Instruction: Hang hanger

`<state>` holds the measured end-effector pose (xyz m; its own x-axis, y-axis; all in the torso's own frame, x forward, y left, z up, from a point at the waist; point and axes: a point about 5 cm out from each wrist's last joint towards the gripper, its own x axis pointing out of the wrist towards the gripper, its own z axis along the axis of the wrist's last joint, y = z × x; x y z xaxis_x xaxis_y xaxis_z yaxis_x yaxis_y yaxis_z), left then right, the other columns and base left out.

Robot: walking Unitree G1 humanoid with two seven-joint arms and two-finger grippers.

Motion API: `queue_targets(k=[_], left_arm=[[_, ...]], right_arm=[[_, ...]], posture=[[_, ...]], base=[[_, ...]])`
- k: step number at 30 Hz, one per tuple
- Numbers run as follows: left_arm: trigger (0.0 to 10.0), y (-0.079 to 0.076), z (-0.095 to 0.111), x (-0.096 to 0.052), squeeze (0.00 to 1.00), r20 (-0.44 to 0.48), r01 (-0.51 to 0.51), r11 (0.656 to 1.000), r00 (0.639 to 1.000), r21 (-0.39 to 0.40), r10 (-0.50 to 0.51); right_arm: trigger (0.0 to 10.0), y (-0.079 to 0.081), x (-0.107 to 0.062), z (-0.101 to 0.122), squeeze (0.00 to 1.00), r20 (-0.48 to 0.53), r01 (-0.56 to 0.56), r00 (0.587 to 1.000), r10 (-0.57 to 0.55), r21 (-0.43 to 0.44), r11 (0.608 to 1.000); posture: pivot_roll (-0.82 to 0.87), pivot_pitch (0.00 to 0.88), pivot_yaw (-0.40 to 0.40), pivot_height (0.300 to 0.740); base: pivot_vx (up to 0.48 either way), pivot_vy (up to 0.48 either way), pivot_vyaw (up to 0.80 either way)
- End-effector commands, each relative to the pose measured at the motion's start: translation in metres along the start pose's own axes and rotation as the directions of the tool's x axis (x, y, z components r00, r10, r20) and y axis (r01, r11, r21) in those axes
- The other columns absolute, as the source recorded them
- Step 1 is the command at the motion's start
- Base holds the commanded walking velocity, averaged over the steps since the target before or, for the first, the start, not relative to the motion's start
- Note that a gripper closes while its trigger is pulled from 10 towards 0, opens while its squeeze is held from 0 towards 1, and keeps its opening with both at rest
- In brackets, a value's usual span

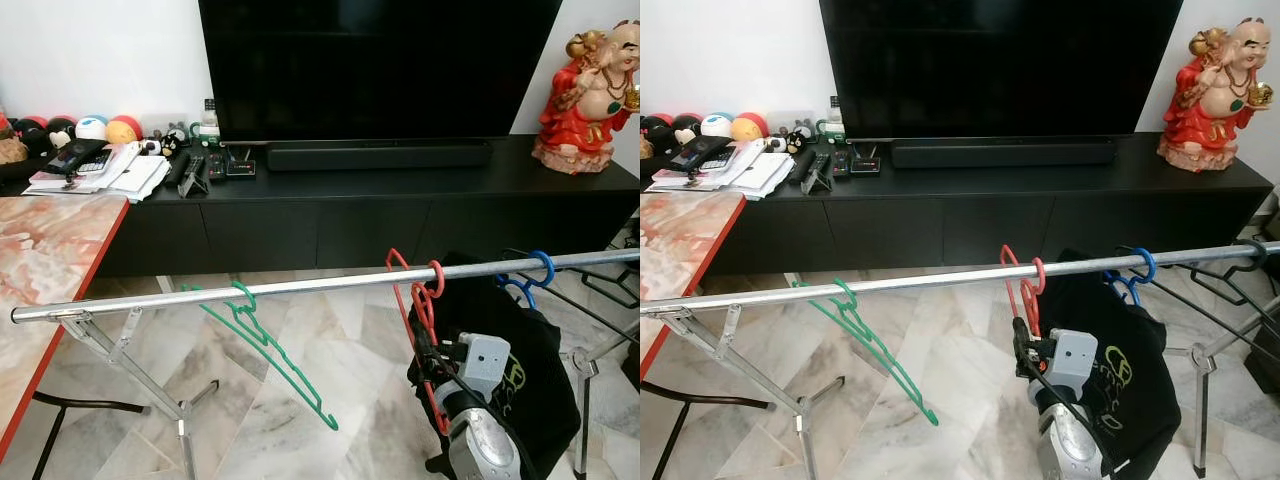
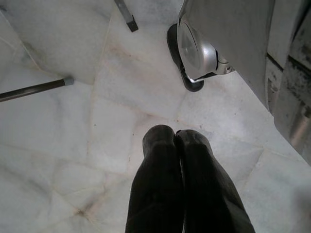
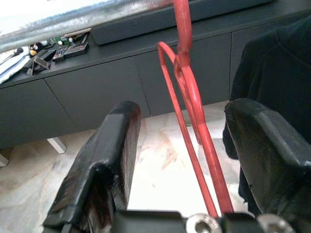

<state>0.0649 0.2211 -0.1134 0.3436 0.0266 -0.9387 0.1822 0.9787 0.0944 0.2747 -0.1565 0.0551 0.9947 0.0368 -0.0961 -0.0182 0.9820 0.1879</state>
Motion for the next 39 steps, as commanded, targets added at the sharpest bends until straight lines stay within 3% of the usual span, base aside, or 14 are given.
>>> queue_targets(k=[1, 12, 39], left_arm=[[10.0, 0.0, -0.005, -0.001, 0.0, -0.02, 0.0, 1.0, 1.0, 0.008, 0.001], [10.0, 0.001, -0.005, -0.001, 0.0, -0.02, 0.001, 1.0, 1.0, 0.006, -0.001], [10.0, -0.006, -0.003, 0.0, 0.0, -0.002, 0.003, 0.999, 1.0, -0.047, -0.003]], right_arm=[[10.0, 0.001, -0.001, 0.003, 0.0, 0.009, 0.001, 1.0, -0.001, -0.001, 1.0], [10.0, 0.002, -0.002, 0.002, 0.0, 0.0, 0.008, 1.0, -0.008, -0.003, 1.0], [10.0, -0.005, 0.007, 0.016, 0.0, -0.003, -0.001, 1.0, 0.001, -0.042, 0.999]], posture=[[0.0, 0.0, -0.006, 0.74], [0.0, 0.0, -0.006, 0.74], [-0.01, 0.0, -0.052, 0.74]], base=[[0.0, 0.0, 0.0], [0.0, 0.0, 0.0], [-0.264, 0.0, 0.0]])
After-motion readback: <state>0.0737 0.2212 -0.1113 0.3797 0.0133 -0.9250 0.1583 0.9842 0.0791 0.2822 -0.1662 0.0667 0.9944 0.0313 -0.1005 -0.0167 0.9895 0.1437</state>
